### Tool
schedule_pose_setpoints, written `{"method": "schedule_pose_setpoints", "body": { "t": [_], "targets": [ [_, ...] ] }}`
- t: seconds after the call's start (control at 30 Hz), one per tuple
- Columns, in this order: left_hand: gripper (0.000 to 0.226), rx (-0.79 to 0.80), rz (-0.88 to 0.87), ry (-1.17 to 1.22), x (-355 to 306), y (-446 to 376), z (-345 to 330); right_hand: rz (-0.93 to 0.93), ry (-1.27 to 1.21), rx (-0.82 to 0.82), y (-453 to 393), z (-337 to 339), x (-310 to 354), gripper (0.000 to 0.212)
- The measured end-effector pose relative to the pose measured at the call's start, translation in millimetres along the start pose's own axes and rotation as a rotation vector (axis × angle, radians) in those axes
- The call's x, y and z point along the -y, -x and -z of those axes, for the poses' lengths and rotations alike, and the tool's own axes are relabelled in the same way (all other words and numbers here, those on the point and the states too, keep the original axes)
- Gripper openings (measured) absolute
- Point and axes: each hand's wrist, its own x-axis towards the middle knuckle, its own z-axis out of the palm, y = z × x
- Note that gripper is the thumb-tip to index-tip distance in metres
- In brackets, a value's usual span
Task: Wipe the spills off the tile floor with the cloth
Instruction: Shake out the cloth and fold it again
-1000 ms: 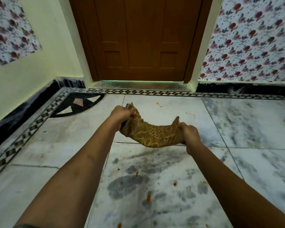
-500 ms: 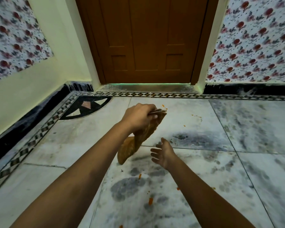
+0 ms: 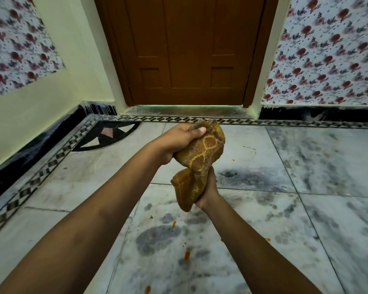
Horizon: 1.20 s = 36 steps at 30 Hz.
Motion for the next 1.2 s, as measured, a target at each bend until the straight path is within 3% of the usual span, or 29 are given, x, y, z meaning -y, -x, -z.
{"method": "schedule_pose_setpoints", "body": {
  "t": [0.13,0.33,0.47,0.63,0.77,0.87,0.97,1.1,1.2],
  "targets": [
    [0.012,-0.031,0.004,-0.013,3,0,3,-0.105,-0.004,-0.108,-7,11,-3,0.079],
    [0.016,0.007,0.101,0.195,8,-1,4,-0.070,-0.168,0.091,4,-8,1,0.081],
    [0.013,0.042,0.135,0.397,16,-2,15,-0.124,-0.114,0.073,-3,-12,0,0.093],
    [0.015,0.034,0.195,0.494,32,0,25,-0.080,-0.120,0.034,-7,-5,-4,0.093],
    [0.035,-0.109,0.233,0.345,38,-5,36,0.008,-0.100,0.134,0,-10,-4,0.082],
    [0.043,-0.219,0.253,0.172,43,-7,45,0.101,-0.028,0.121,2,-11,-4,0.075],
    [0.049,-0.206,0.291,0.129,57,-8,50,0.104,0.028,0.111,5,-11,0,0.066],
    [0.043,-0.192,0.297,0.078,72,-7,50,0.064,0.074,0.080,12,-11,6,0.026],
    [0.044,-0.265,0.249,-0.047,84,-13,52,0.042,0.086,0.014,14,-11,6,0.028]
  ]
}}
